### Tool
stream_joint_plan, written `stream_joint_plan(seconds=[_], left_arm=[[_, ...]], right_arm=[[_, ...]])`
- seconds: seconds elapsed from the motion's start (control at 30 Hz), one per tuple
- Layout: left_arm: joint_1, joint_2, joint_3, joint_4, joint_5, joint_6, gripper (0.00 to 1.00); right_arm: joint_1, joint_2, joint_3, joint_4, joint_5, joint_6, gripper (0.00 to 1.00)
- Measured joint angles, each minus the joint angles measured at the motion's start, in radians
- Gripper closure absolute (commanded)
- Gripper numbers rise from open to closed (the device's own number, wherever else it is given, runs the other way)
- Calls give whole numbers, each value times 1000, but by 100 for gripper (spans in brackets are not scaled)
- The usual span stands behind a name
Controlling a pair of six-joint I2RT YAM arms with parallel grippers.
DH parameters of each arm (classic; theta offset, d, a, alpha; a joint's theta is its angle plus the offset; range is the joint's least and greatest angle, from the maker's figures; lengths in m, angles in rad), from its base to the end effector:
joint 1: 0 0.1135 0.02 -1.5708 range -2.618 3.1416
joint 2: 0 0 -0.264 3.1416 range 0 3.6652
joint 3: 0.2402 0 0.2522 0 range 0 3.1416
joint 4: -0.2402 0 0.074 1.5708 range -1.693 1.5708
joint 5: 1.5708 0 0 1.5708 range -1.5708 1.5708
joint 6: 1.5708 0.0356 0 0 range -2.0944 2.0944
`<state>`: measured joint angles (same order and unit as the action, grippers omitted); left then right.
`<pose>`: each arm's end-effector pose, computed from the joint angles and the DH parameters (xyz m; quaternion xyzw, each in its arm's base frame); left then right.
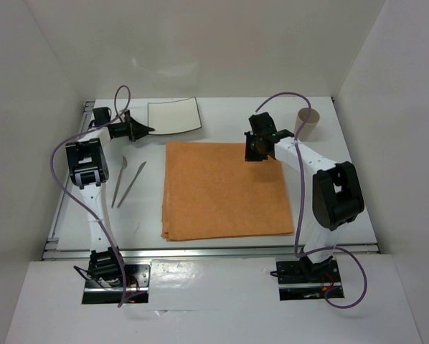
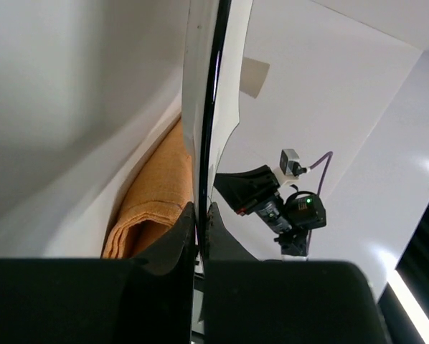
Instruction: Set the dinner table for one person
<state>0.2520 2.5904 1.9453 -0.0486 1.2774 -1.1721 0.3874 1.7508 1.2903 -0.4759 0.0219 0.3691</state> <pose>0.5329 0.1020 0.0985 -0.2833 0.7157 -0.6350 0.0658 0.3506 0.1422 0.2299 -0.0053 0.9500 0.1055 0.2937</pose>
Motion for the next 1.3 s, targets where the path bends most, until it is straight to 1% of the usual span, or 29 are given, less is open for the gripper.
stream_joint_plan(seconds=[0.07, 0.2, 0.4, 0.67, 0.77, 0.93, 1.07, 1.13, 1.2, 1.3], left_arm=[[0, -1, 40, -82, -10, 77, 100], [-2, -15, 53, -168, -11, 180, 100], [-16, -66, -18, -229, -3, 261, 100], [-56, -137, -26, -378, 4, 424, 100], [-72, -170, -16, -476, 4, 530, 100], [-102, -179, 71, -748, 3, 785, 100], [-134, -209, 49, -909, -18, 962, 100], [-159, -222, 28, -1012, -37, 1078, 100], [-195, -223, 18, -1109, -61, 1189, 100], [-267, -233, -28, -1182, -101, 1307, 100]], right_arm=[[0, 0, 0, 0, 0, 0, 86], [0, 0, 0, 1, -4, 0, 86], [0, -10, -2, 3, -7, 0, 86], [-5, -41, -29, 4, -8, 7, 86], [-6, -42, -29, 2, -7, 8, 86], [-23, -68, -35, -18, -2, 13, 86], [-61, -151, -83, -26, -3, 36, 86], [-76, -204, -114, -29, -10, 49, 86], [-86, -257, -141, -34, -14, 61, 86], [-86, -323, -169, -51, -21, 74, 86]])
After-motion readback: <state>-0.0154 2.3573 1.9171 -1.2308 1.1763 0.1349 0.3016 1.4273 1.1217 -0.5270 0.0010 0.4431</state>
